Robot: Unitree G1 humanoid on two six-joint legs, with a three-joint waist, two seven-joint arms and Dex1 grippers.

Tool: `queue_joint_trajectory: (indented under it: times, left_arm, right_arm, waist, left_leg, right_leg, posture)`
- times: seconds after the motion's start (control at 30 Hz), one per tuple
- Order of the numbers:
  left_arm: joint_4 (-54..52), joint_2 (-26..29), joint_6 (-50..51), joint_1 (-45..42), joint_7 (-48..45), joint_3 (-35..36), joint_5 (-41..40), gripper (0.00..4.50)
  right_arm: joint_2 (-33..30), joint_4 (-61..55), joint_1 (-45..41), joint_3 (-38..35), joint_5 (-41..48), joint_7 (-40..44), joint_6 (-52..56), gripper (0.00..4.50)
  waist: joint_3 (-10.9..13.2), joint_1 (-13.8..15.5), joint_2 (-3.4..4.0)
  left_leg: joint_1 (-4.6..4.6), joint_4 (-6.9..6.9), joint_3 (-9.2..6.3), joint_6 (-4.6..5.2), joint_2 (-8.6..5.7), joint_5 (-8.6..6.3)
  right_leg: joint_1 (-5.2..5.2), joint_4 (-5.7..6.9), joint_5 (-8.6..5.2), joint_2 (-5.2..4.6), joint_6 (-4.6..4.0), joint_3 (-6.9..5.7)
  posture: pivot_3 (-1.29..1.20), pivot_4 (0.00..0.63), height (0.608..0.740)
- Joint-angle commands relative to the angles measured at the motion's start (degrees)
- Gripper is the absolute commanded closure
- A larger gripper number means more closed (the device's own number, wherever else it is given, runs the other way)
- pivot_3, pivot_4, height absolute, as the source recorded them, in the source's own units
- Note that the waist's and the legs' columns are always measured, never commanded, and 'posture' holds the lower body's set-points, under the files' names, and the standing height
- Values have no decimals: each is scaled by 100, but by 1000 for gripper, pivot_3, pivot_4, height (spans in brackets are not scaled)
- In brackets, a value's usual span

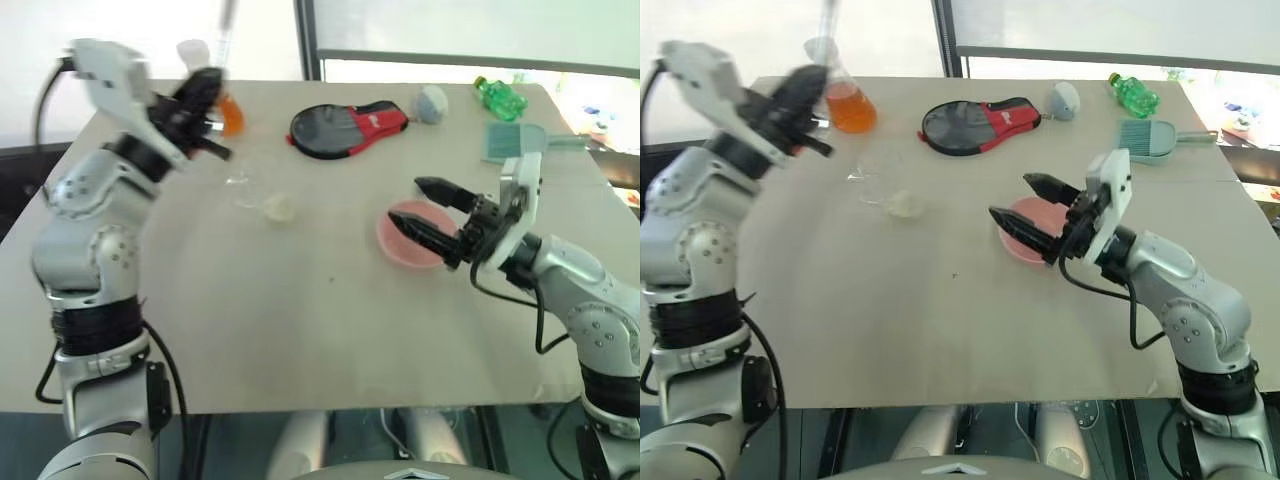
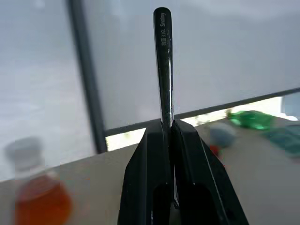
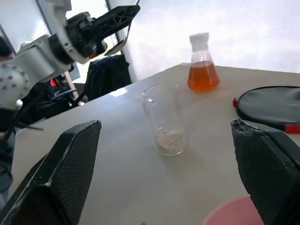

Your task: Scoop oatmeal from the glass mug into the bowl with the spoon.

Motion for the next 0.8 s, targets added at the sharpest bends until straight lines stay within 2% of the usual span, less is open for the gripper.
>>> queue_joint_trajectory:
  times: [0.03, 0.13, 0.27, 0.47, 0.57, 0.6, 0.63, 0.67, 0.7, 0.8]
  left_arm:
    - [-848, 120, -176, 493, -477, -825, 362, 4450]
    - [-1058, -51, -591, 823, -641, -1406, 773, 4450]
    - [-881, -280, -950, 921, -706, -1588, 1047, 4450]
    - [-795, -278, -1310, 1151, -1206, -1700, 1188, 4450]
    - [-662, -240, -1471, 1227, -1292, -1712, 1393, 4500]
    - [-627, -220, -1510, 1231, -1358, -1714, 1425, 4500]
    - [-591, -214, -1550, 1227, -1413, -1715, 1450, 4500]
    - [-557, -215, -1579, 1230, -1468, -1713, 1460, 4500]
    - [-525, -224, -1602, 1237, -1484, -1702, 1474, 4500]
    - [-461, -303, -1603, 1250, -1481, -1657, 1461, 4500]
  right_arm:
    - [136, 56, -514, -299, 492, -563, 318, 0]
    - [442, 134, -801, -177, 640, -1170, 583, 0]
    - [980, 126, -841, -225, 1210, -1979, 825, 0]
    - [993, 123, -921, -295, 1716, -2332, 1078, 0]
    - [893, 82, -873, -306, 1902, -2365, 1148, 775]
    - [799, 43, -814, -285, 1953, -2330, 1201, 1206]
    - [728, 21, -776, -264, 1988, -2304, 1234, 1934]
    - [694, 21, -762, -255, 2004, -2310, 1236, 2305]
    - [701, 27, -747, -271, 2058, -2361, 1222, 2408]
    - [638, 29, -748, -257, 2083, -2361, 1208, 3602]
  waist:
    - [5, -84, 13]
    - [6, -156, 16]
    - [9, -139, 20]
    - [9, -139, 21]
    - [9, -139, 21]
    - [9, -140, 22]
    - [9, -139, 22]
    - [9, -139, 22]
    - [9, -139, 22]
    - [10, -143, 22]
  left_leg:
    - [12, -11, 16, 0, 0, 0]
    - [29, -29, 34, 2, 3, 0]
    - [26, -30, 27, 18, 32, -9]
    - [24, -26, 40, 19, 24, -10]
    - [24, -26, 37, 20, 26, -10]
    - [25, -27, 38, 20, 26, -10]
    - [24, -27, 38, 22, 26, -11]
    - [24, -26, 38, 22, 26, -11]
    - [24, -26, 38, 22, 26, -11]
    - [25, -26, 38, 23, 26, -11]
  right_leg:
    - [1, 0, 0, 4, 0, 17]
    - [-1, 2, 0, 20, 0, 39]
    - [-8, 10, 0, 43, -1, 38]
    - [-8, 4, 0, 34, 0, 51]
    - [-8, 5, 0, 37, -1, 48]
    - [-8, 5, 0, 38, -1, 48]
    - [-8, 6, 0, 38, 0, 48]
    - [-8, 6, 0, 38, 0, 48]
    - [-8, 6, 0, 38, 0, 48]
    - [-8, 6, 0, 38, 0, 49]
  posture:
    - [0, 150, 740]
    - [0, 150, 740]
    - [0, 150, 740]
    - [0, 150, 740]
    - [0, 150, 740]
    - [0, 150, 740]
    - [0, 150, 740]
    - [0, 150, 740]
    - [0, 150, 740]
    - [0, 150, 740]
